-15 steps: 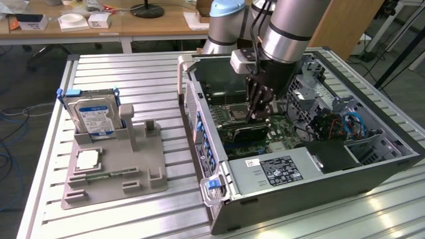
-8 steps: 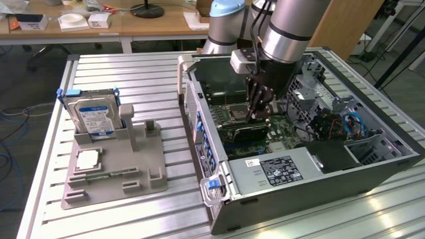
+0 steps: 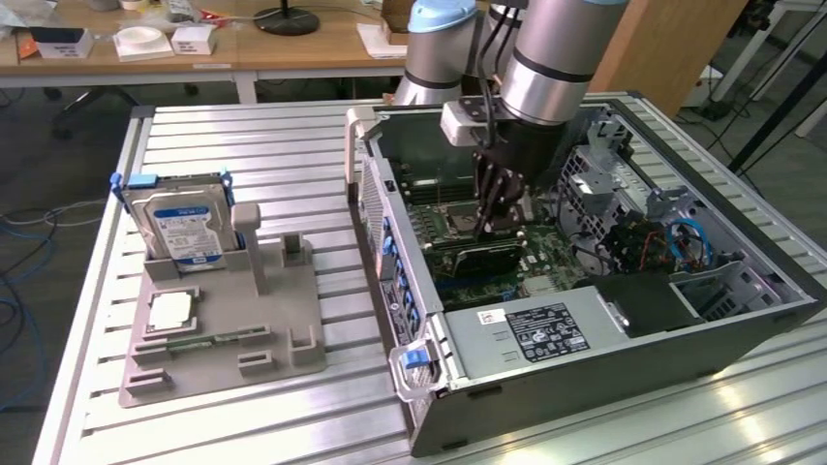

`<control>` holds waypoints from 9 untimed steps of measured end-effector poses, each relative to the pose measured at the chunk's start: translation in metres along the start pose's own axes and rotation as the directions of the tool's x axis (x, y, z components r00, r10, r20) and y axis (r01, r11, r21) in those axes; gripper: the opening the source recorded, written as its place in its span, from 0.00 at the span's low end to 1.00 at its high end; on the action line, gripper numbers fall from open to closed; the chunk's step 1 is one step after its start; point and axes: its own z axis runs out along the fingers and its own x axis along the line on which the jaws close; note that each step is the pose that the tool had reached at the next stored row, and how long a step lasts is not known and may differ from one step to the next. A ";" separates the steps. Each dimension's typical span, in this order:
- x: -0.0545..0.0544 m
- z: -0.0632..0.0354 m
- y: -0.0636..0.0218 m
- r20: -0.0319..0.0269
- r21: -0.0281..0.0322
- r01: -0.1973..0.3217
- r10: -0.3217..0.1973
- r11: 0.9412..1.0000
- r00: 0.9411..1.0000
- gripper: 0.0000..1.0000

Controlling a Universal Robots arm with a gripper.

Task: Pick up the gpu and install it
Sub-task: 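Press down on the gpu until it lock into place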

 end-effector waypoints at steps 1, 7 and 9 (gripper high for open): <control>-0.002 0.0020 0.0006 0.000 0.001 0.000 0.000 1.000 1.000 0.11; 0.000 0.0072 0.0010 0.000 0.002 0.000 0.000 1.000 1.000 0.11; 0.002 0.0075 0.0009 0.000 0.002 0.000 0.000 1.000 1.000 0.11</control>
